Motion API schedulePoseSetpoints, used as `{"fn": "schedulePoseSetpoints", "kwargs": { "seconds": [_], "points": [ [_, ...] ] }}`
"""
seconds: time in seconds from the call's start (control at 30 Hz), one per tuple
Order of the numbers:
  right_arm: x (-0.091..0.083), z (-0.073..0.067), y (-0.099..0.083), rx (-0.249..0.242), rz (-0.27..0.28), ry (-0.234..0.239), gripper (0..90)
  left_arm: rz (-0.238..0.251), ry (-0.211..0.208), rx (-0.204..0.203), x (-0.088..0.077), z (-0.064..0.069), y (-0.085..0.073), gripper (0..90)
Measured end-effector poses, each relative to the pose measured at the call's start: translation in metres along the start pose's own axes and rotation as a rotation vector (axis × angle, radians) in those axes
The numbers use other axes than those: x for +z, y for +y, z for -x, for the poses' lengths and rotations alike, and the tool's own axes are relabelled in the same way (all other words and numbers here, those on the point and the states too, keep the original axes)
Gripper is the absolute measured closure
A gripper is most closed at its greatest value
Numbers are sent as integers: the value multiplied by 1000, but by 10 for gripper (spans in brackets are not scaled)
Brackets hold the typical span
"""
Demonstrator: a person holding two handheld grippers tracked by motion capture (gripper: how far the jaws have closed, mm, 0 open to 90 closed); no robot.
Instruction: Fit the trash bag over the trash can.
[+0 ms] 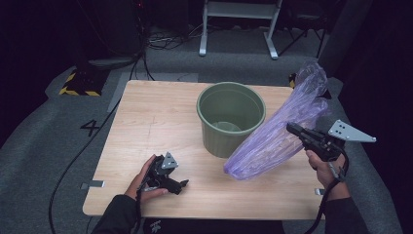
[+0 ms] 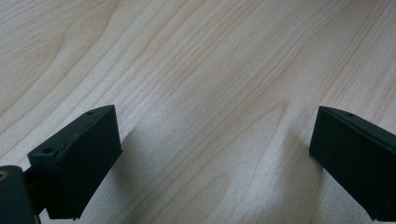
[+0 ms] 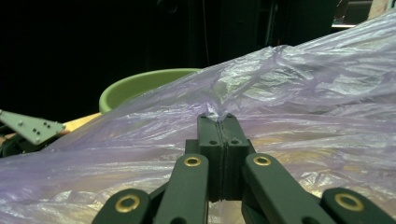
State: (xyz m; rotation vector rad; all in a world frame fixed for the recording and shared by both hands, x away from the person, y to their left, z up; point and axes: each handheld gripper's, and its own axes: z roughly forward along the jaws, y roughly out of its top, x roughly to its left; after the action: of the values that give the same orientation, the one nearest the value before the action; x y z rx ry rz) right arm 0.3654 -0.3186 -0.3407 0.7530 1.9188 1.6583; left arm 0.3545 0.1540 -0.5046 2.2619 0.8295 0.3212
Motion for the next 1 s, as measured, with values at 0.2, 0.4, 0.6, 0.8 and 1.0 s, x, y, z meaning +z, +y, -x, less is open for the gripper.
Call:
{"fn": "schedulePoseSetpoints", "kwargs": {
  "seconds": [0.2, 0.4, 0.6, 0.8, 1.0],
  "points": [
    [3, 2, 15, 8, 35, -10, 899, 1, -12, 9, 0, -1, 0, 14],
    [5, 4, 29, 8, 65, -14, 899, 2, -13, 11, 0, -1, 0, 14],
    [4, 11, 37, 13, 89, -39, 899, 2, -14, 13, 0, -2, 0, 14],
    [16, 26, 45, 41, 89, -96, 899, 1, -17, 18, 0, -2, 0, 14],
    [32, 29, 52, 27, 76, -152, 900, -8, -21, 34, -3, -2, 2, 153]
  ]
}}
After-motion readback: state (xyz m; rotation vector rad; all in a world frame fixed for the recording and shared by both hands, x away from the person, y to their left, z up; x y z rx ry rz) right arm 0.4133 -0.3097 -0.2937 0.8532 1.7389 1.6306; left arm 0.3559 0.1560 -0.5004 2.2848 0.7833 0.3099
